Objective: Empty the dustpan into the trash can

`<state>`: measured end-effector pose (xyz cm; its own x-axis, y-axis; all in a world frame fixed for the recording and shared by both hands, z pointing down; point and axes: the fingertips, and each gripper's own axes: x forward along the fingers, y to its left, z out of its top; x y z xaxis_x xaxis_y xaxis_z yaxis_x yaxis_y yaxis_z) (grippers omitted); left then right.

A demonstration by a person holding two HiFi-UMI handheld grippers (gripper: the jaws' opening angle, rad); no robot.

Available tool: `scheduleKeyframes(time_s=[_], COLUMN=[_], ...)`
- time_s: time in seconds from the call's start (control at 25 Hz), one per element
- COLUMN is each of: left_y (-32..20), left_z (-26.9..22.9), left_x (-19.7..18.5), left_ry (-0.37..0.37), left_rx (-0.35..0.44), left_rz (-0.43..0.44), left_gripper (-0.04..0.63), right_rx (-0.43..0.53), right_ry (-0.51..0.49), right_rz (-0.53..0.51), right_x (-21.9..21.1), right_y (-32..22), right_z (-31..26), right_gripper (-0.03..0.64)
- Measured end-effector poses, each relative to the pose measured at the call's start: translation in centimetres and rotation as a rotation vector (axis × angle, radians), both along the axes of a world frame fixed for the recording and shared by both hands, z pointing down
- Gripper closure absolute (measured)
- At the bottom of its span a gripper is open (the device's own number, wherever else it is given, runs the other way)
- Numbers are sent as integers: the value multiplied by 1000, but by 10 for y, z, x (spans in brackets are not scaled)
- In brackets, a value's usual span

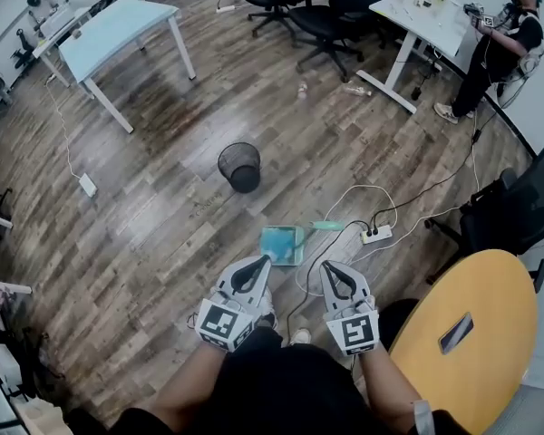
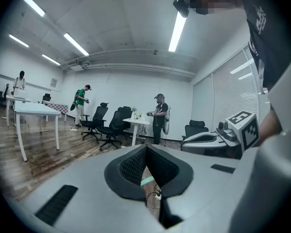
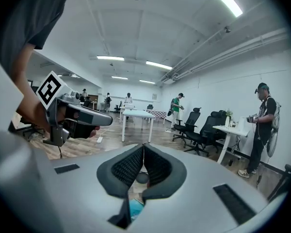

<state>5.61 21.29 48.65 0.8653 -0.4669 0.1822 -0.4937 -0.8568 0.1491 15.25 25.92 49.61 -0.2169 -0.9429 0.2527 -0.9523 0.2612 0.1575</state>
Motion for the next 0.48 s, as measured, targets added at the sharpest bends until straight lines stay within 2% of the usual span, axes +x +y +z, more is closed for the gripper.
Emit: scheduleKeyframes(time_s=[0.24, 0.48], left_y=[-49, -78], left_z=[12, 24], left_x=[-5, -2], left_ry=[2, -10], left_rx=[-19, -35], left_rz=[22, 38], left_gripper=[583, 583], right_rx=[-68, -148], right_ry=[50, 135], right_rz=[14, -14], right_x=[2, 10], right_y=[-42, -59], right_z=[13, 41], right_gripper=[593, 592])
